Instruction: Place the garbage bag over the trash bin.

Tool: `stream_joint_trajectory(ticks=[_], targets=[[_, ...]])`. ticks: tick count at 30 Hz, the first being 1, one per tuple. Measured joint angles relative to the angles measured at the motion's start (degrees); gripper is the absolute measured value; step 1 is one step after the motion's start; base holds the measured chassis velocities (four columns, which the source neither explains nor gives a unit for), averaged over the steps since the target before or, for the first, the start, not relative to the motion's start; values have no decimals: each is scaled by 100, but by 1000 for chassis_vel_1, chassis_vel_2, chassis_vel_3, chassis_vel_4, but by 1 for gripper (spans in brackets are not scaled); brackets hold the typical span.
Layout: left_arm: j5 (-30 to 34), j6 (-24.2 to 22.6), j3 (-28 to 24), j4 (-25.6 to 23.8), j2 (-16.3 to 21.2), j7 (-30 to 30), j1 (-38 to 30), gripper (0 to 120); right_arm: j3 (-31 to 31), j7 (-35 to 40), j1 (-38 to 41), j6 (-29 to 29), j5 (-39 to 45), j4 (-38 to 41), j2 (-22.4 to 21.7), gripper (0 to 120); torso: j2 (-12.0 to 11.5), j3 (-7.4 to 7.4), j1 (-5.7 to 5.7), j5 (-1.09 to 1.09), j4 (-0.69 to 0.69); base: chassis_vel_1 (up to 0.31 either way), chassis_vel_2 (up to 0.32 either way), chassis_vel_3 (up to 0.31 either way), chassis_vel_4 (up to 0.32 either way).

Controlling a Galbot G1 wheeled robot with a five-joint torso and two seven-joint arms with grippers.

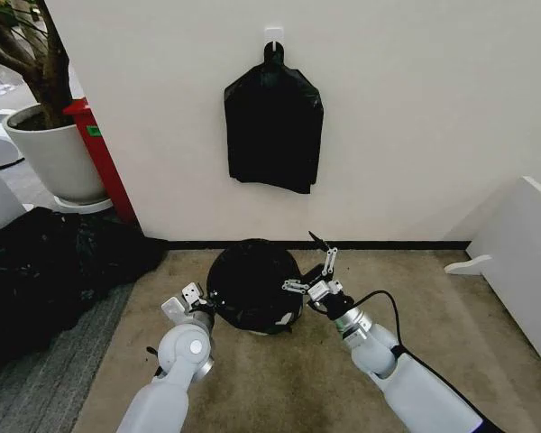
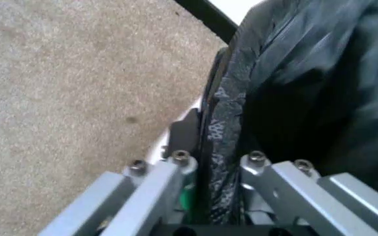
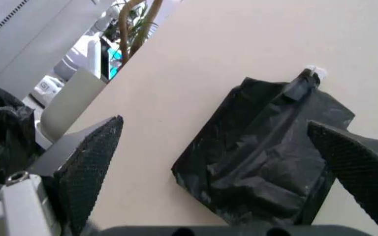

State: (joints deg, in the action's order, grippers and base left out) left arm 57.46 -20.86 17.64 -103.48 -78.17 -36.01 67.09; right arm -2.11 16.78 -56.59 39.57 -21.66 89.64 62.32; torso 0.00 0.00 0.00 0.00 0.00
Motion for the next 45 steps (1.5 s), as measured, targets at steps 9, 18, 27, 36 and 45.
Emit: stream_joint_trajectory(ticks=[9, 18, 27, 36, 45], targets=[[28, -7, 8, -139, 31, 15, 44, 40, -7, -36, 29, -4, 3, -91, 35, 100, 0, 0, 0, 0, 0, 0, 0, 0, 0], [-54, 45, 81, -552, 129, 64, 258, 77, -23, -56, 49, -2, 3, -209, 88, 100, -1, 0, 0, 0, 0, 0, 0, 0, 0], [-158, 187, 153, -634, 148, 131, 350, 100, -39, -56, 51, 4, 7, -308, 143, 100, -1, 0, 1, 0, 1, 0, 0, 0, 0], [-264, 668, 143, -112, 77, 488, 337, 100, -281, -115, -75, -126, 345, -391, 195, 100, -1, 0, 1, 0, 0, 0, 0, 0, 0], [1, 1140, 51, 306, 25, 734, 283, 100, -526, -140, -193, -524, 381, -410, 321, 100, -1, 0, 1, 0, 0, 0, 0, 0, 0]])
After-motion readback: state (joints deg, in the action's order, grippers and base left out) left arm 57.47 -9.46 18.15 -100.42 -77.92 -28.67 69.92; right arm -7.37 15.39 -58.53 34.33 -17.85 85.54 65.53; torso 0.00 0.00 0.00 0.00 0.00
